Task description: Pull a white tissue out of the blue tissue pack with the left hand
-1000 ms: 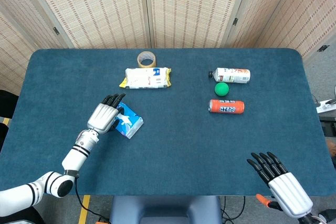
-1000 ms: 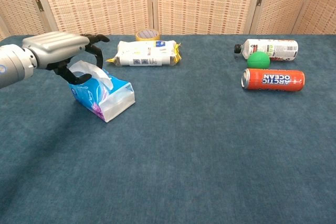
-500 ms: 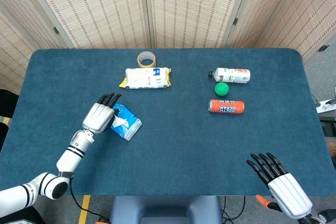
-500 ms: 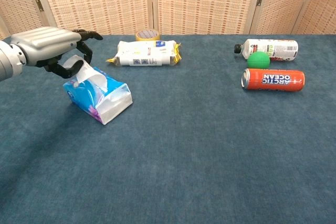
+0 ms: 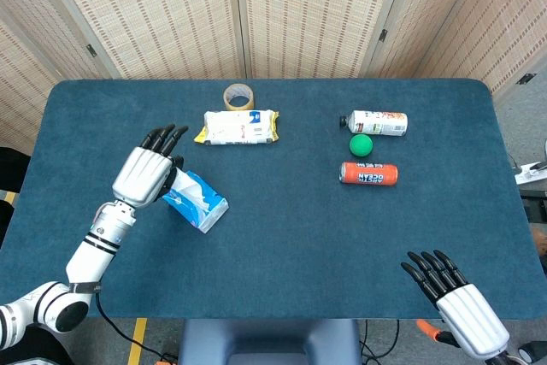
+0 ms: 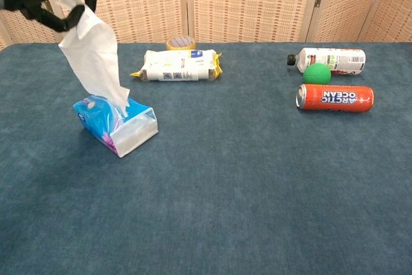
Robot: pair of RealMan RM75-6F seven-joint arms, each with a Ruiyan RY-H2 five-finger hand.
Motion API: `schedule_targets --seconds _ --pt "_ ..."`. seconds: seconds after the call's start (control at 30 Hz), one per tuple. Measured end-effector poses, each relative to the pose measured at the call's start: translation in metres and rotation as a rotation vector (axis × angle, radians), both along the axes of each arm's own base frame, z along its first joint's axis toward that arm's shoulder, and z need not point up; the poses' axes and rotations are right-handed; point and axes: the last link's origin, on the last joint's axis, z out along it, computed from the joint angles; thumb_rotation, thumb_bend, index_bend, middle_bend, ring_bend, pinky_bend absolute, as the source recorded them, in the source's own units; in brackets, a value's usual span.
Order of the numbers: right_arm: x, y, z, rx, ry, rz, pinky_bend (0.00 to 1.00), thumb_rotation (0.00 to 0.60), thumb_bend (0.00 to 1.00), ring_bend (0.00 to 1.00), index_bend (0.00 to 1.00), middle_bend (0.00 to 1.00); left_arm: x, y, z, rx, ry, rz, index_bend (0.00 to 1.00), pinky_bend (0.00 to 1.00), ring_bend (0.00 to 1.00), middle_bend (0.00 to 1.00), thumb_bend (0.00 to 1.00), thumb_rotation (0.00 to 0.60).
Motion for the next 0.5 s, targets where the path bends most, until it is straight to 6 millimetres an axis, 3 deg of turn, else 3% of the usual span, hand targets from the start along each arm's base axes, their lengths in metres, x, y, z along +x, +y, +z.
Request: schedule_targets --seconds 0.13,0.23,0.3,0.5 --pt "0.0 0.001 0.002 -0.004 -0.004 0.005 0.01 0.6 0.11 0.0 0.0 0.0 0.016 -0.002 0.03 0.073 -0.001 -0.016 0.66 0.16 0.02 0.09 0.68 0.6" --pt "0.0 0.003 0.003 -0.005 -0.007 0.01 0.01 0.6 0.11 0.0 0.0 0.0 0.017 -0.002 0.048 0.124 0.015 -0.006 0.66 0.16 0.03 0.09 0.68 0.6" --pt "0.001 0.004 0.003 -0.004 -0.007 0.013 0.01 0.6 0.11 0.0 0.0 0.0 0.011 -0.003 0.056 0.144 0.022 0.014 0.66 0.16 0.03 0.1 0.68 0.6" --pt "0.001 0.006 0.004 -0.005 -0.008 0.019 0.01 0.6 0.11 0.0 0.0 0.0 -0.031 -0.011 0.061 0.142 0.017 0.133 0.66 0.16 0.03 0.11 0.68 0.6"
